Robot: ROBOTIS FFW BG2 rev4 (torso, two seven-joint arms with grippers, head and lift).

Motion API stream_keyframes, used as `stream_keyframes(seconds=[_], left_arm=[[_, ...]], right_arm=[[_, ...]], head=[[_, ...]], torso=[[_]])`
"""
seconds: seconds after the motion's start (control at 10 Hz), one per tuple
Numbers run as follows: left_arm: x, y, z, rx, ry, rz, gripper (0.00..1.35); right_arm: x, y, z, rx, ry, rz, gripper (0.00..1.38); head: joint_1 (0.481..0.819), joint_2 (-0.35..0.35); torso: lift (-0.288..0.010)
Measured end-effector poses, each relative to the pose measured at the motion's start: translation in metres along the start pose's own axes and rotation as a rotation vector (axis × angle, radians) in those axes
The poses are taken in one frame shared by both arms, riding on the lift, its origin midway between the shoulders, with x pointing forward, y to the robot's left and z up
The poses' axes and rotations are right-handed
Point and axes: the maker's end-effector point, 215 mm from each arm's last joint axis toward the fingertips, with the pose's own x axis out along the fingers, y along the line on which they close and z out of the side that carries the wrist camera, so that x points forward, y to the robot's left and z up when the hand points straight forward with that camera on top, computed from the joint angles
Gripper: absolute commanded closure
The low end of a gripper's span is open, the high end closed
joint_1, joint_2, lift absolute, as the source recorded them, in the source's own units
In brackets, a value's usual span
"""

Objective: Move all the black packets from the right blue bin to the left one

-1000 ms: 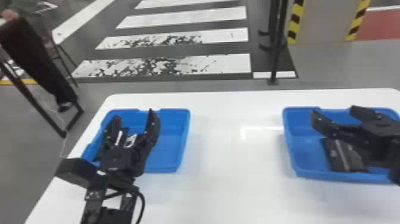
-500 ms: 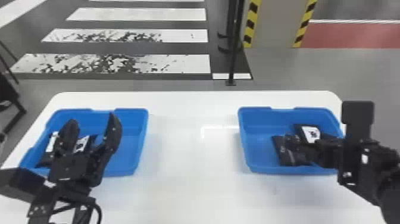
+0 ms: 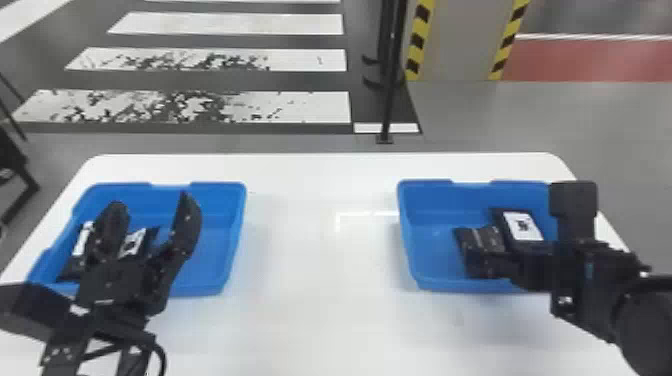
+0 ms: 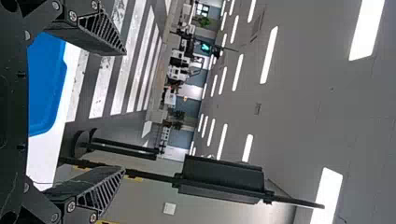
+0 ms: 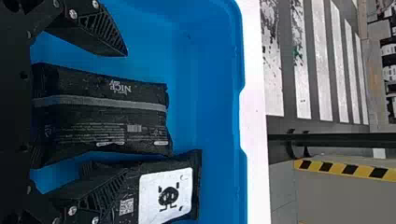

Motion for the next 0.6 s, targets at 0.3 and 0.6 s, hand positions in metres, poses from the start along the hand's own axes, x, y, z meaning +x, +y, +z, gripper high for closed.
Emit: stream_keyframes(seconds=[0.3,0.6], left_arm=[[0.0,0.003,0.0,0.005,0.001,0.004,0.18],[-0.001,0.004,-0.003,0.012,0.011,0.005,0.19]], right_arm=[[0.004,0.006,-0.016,0.02,0.047,0.023,0.32],[0.004,0.013,-0.03,0.038,0.098,0.05,1.04]], head=[[0.695,0.012],[0.695,0.02]], torso=[[-0.168],[-0.168]])
